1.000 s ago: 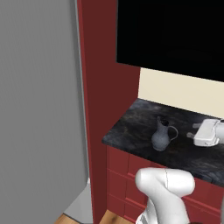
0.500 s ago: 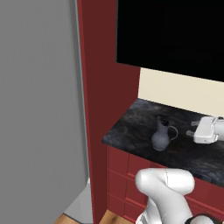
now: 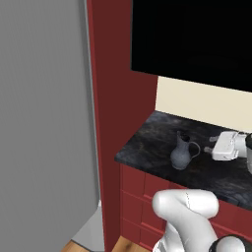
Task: Move the sushi and pork chop from the top shelf to the second highest shelf to make space. Then, place the pitcher from the counter on the cleared top shelf.
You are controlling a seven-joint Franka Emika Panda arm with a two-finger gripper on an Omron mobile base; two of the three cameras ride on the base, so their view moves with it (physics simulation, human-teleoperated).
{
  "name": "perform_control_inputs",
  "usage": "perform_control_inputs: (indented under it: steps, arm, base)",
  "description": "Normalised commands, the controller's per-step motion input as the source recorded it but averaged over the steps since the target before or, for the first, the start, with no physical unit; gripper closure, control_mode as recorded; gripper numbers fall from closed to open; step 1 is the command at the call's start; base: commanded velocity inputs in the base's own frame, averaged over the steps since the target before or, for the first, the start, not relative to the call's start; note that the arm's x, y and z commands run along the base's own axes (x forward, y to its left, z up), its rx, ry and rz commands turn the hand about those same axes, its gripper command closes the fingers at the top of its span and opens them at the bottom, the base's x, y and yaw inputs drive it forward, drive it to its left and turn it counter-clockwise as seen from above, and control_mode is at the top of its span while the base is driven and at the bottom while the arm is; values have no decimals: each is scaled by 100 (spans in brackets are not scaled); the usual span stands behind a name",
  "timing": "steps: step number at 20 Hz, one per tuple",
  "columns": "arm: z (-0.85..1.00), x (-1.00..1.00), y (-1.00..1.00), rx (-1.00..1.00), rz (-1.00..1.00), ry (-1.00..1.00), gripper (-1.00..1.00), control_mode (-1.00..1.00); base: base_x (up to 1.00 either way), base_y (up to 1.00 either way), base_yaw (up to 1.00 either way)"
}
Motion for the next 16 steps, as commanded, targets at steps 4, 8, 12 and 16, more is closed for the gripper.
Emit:
perform_control_inputs:
  steps: [4,8,12,16]
  arm:
    - [-18,18,0,0,0,0,-100,-100]
    - [-16,18,0,0,0,0,-100,-100]
    - [-13,19,0,0,0,0,-100,-100]
    - [-11,18,0,0,0,0,-100,-100]
  base:
    - [0,0,0]
    - [0,0,0]
    - [0,0,0]
    - [0,0,0]
